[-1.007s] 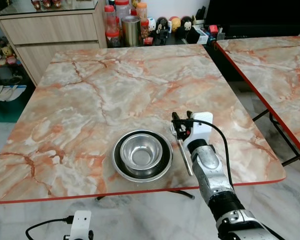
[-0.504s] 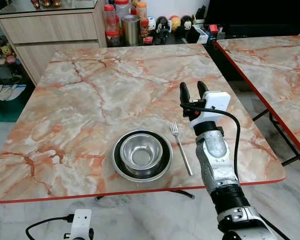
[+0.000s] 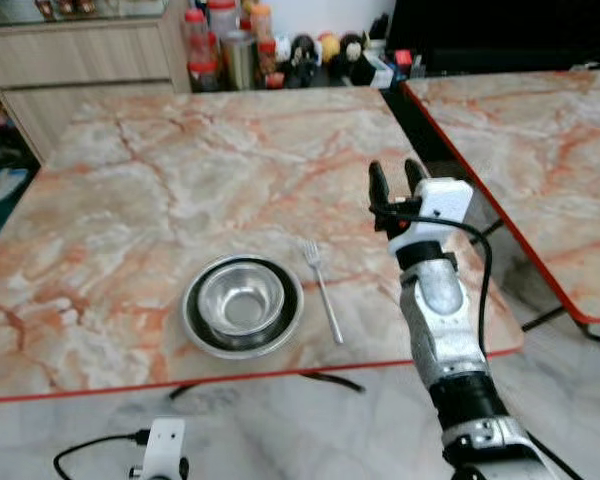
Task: Setting the table
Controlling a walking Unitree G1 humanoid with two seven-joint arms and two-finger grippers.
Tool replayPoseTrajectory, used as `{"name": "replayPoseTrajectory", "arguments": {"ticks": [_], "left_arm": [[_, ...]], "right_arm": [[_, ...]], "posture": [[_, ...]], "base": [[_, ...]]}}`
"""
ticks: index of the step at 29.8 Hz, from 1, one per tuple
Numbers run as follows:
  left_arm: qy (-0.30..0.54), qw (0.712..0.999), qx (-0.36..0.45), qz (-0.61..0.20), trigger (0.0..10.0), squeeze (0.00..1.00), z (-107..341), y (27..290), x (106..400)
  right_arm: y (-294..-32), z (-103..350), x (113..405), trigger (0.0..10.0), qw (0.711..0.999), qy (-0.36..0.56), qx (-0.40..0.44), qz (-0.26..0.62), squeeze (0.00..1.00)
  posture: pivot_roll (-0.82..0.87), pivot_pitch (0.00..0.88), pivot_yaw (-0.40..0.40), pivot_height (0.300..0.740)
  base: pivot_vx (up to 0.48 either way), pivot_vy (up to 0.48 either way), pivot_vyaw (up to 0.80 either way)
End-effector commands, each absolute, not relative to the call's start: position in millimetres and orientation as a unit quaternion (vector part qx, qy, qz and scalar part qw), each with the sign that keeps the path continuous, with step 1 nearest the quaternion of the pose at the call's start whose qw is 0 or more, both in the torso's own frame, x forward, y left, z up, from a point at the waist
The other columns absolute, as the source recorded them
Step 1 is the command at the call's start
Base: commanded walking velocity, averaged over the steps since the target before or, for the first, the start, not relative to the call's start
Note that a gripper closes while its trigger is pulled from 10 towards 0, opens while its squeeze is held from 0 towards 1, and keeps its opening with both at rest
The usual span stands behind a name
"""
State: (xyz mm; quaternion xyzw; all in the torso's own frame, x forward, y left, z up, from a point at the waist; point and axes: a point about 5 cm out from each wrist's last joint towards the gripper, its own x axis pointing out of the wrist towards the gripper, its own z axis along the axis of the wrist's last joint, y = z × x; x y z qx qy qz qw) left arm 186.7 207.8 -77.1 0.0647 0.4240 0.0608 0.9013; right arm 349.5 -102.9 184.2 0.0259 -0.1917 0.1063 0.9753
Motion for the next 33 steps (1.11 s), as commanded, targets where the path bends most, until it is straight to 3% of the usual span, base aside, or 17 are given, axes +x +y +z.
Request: {"name": "replayPoseTrajectory", "arguments": {"ticks": [1, 21, 29, 33], "left_arm": [[0.433, 0.897, 0.070, 0.055, 10.0, 0.00, -81, 205, 181], [0.437, 0.895, 0.070, 0.052, 10.0, 0.00, -82, 204, 179], [0.437, 0.895, 0.071, 0.052, 10.0, 0.00, -82, 204, 178], [0.437, 0.895, 0.071, 0.053, 10.0, 0.00, -82, 203, 178]], "right_arm": [[-109, 189, 350, 10.0, 0.975, -0.199, 0.019, 0.097, 0.00], [-124, 170, 341, 10.0, 0.982, -0.168, 0.004, 0.083, 0.00], [-147, 119, 325, 10.0, 0.995, -0.082, -0.013, 0.057, 0.00], [-149, 116, 324, 10.0, 0.995, -0.076, -0.014, 0.056, 0.00]], "posture": [[0.00, 0.087, 0.007, 0.740], [-0.01, 0.094, 0.006, 0.740], [-0.01, 0.095, 0.004, 0.740], [-0.01, 0.095, 0.004, 0.740]], "base": [[0.000, -0.341, 0.00], [0.000, -0.322, 0.00], [0.000, -0.308, 0.00], [0.000, -0.307, 0.00]]}}
